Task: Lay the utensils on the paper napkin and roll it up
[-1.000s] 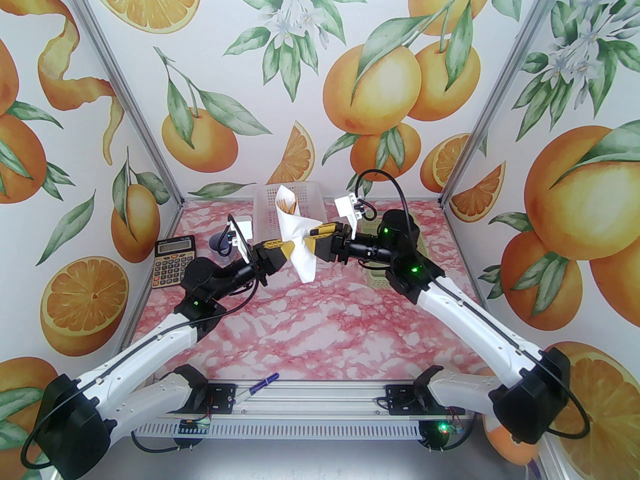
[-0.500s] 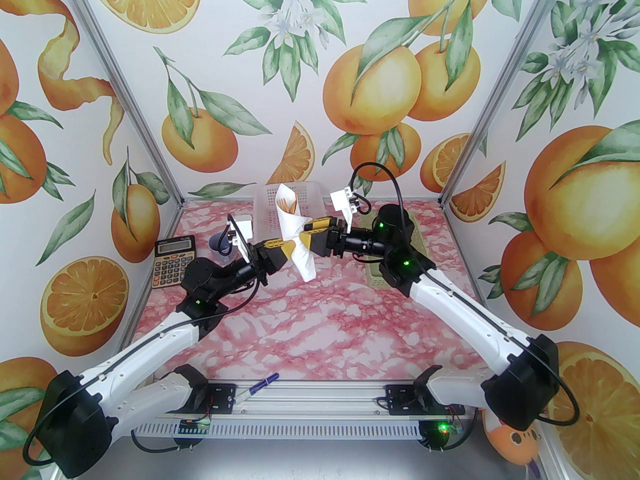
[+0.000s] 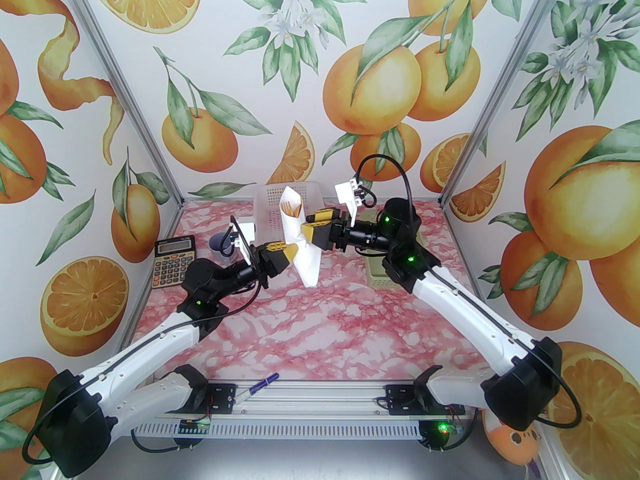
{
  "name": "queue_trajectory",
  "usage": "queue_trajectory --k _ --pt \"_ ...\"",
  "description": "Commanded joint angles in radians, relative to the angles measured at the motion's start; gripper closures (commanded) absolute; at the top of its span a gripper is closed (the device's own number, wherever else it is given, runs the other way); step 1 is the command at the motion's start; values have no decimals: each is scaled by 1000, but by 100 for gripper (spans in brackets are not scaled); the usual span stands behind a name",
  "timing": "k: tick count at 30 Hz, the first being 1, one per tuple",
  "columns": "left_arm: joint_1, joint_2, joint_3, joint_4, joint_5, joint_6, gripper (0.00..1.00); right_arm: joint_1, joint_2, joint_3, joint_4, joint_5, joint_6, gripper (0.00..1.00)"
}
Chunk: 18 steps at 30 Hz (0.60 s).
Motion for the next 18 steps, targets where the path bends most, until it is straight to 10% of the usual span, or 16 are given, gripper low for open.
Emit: queue_trajectory --k 1,18 --pt "-3 -13 17 -1 -30 25 100 -3 -60 -12 -52 30 -45 46" --pt "-3 -34 0 -64 -127 49 100 21 -211 -131 -128 14 14 48"
